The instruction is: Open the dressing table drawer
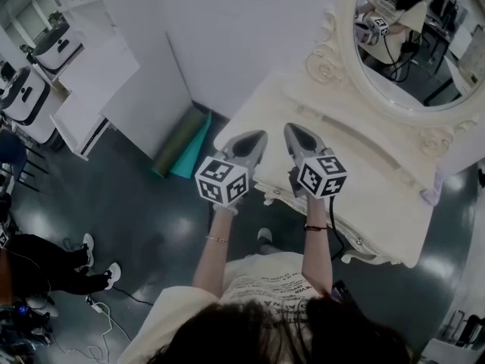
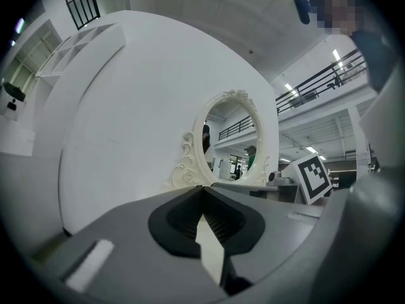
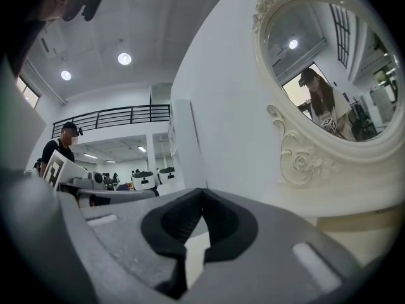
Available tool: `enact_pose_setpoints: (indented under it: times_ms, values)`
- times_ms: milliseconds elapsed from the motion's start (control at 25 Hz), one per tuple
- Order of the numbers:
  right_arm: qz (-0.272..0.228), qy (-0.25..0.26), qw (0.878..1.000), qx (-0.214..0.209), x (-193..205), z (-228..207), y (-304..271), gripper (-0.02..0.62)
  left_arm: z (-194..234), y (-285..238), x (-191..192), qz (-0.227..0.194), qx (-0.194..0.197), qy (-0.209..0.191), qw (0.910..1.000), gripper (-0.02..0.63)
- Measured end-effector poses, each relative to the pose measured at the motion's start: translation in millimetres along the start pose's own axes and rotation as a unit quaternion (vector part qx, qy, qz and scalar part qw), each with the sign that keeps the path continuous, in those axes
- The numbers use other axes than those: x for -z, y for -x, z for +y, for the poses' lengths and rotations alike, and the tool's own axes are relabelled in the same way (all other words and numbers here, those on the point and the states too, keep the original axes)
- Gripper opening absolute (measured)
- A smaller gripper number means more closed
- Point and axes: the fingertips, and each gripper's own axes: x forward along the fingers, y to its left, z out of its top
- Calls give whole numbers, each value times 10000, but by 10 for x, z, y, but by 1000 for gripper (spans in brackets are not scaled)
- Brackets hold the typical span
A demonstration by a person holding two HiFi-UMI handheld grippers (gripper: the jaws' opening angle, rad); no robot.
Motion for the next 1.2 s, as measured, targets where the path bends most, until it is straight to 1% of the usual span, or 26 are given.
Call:
enact_pose_setpoints:
  times_ms: [360,560,720,960,1200]
  values:
    - [159,-24,9999,10,36,-273,-296,3,224,-373,44,108,62,122,9998,-2]
    - [271,-47,9996,96,85,-450,-361,3,285,-588,103,208,131,210,9995,-2]
    - [354,-62,9989,308,139,-633,-341,3,258,-767,162,303,280,248,9988,-2]
    - [534,-122,9965,639,288,-812,-338,3,284,-958,364,616,514,369,9961,-2]
    - [586,-271,9921,1078,354,-1031,-390,3,341,-1201,476,948,942,407,9902,-2]
